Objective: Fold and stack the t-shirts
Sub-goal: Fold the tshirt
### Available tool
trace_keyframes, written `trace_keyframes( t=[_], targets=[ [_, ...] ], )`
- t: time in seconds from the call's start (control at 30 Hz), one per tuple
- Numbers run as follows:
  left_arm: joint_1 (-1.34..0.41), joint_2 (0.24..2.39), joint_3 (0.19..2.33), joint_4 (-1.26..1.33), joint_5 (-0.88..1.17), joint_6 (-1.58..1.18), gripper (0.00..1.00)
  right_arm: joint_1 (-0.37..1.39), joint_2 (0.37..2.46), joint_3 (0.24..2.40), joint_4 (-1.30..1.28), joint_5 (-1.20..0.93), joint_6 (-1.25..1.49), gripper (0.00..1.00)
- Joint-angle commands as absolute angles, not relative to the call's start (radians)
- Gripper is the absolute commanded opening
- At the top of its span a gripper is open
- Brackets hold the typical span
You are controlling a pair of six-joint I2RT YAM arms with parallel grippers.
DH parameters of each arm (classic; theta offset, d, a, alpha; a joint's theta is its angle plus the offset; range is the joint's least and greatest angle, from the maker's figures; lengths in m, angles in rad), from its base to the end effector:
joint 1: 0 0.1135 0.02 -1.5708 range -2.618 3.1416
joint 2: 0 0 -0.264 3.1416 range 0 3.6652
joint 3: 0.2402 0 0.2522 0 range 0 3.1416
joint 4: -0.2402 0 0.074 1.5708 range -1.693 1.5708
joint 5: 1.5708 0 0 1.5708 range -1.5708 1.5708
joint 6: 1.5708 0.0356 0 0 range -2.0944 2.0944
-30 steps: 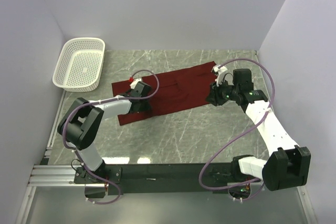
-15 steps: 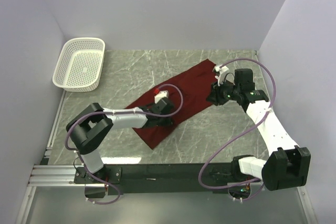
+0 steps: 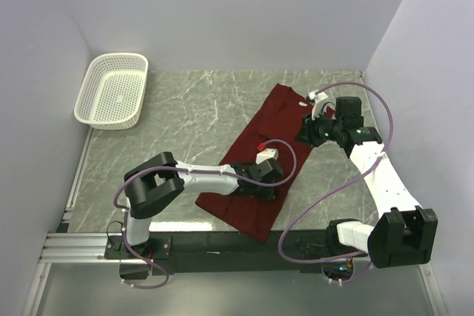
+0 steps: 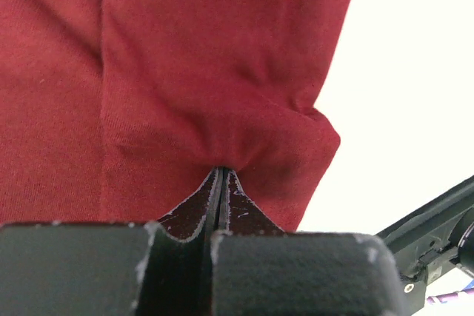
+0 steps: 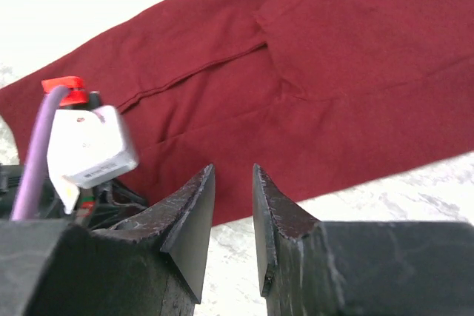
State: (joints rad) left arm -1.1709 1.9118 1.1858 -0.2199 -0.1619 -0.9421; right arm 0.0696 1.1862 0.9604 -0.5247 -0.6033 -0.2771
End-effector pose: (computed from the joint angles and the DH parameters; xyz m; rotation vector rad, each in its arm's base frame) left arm 0.1591 -0.3617 0.1560 0.2314 2.6171 -0.6338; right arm 0.2467 0.0374 0.2914 -0.6751 2.1235 0.5839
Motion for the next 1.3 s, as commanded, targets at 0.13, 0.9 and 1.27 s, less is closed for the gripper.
trace_keyframes(
  t=[0.13,0.9,1.27],
  targets=[
    [-1.091,1.766,1.17,-0.302,-0.204,-0.916,0.13,0.005,1.169,0.973,-0.523,-0.632,-0.267,0.35],
    [-0.614,2.404,1.98,-0.27,0.388,-0.643,0.27,-0.052,1.178,0.962,-0.531,-0.664,-0.268,0.35],
    [-0.552,2.427,1.901,-0.394,0.16,-0.67,0.07,-0.057,1.181,0.962,-0.531,-0.675,-0.268,0.35]
  ],
)
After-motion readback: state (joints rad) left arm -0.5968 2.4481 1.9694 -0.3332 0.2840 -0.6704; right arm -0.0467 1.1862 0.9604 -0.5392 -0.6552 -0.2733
